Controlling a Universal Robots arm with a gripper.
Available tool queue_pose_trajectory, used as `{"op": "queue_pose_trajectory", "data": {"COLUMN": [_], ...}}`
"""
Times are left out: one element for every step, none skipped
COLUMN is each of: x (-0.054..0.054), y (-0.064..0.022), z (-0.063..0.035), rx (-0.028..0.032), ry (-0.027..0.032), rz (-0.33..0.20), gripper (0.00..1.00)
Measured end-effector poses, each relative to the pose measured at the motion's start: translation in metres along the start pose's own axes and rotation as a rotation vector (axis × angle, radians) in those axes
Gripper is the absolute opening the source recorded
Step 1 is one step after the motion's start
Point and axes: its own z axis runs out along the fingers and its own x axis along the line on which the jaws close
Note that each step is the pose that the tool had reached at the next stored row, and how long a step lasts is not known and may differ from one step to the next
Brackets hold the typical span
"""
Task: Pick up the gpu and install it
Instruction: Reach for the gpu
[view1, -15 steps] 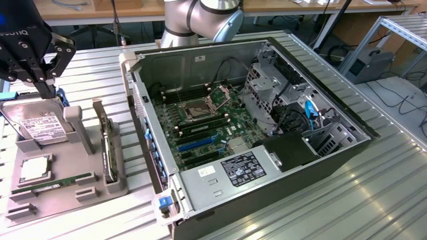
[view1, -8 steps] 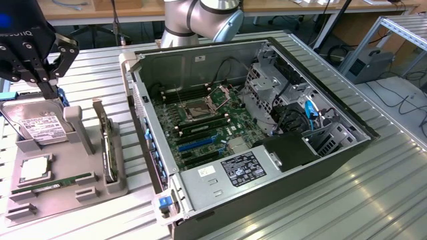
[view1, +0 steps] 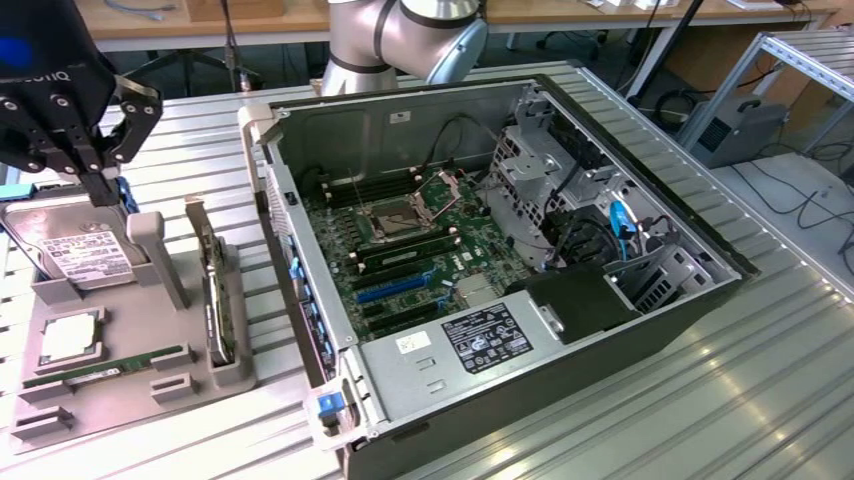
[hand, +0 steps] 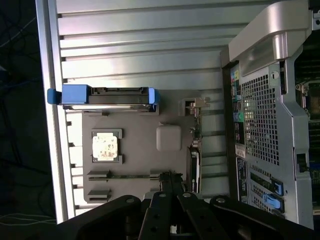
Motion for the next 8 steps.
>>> {"op": "queue_pose_trajectory", "data": {"x": [-0.0001, -0.0002, -0.0003, -0.0004, -0.0005, -0.0006, -0.0007, -0.0008], "y": [-0.0013, -0.0025, -0.0042, -0.0056, -0.0069, -0.0081, -0.0094, -0.0109], "z": [0.0001, 0.0002, 0.0004, 0.0004, 0.0005, 0.0006, 0.0007, 0.0007], "rx": [0.0007, 0.0013, 0.0022, 0.0029, 0.0034, 0.0039, 0.0043, 0.0049], "ry": [0.0000, -0.0001, -0.0001, -0.0001, -0.0002, -0.0002, -0.0003, -0.0004], "rz": [0.000, 0.000, 0.000, 0.000, 0.000, 0.000, 0.000, 0.000], "gripper": [0.11, 0.11, 0.11, 0.11, 0.11, 0.11, 0.11, 0.11]}}
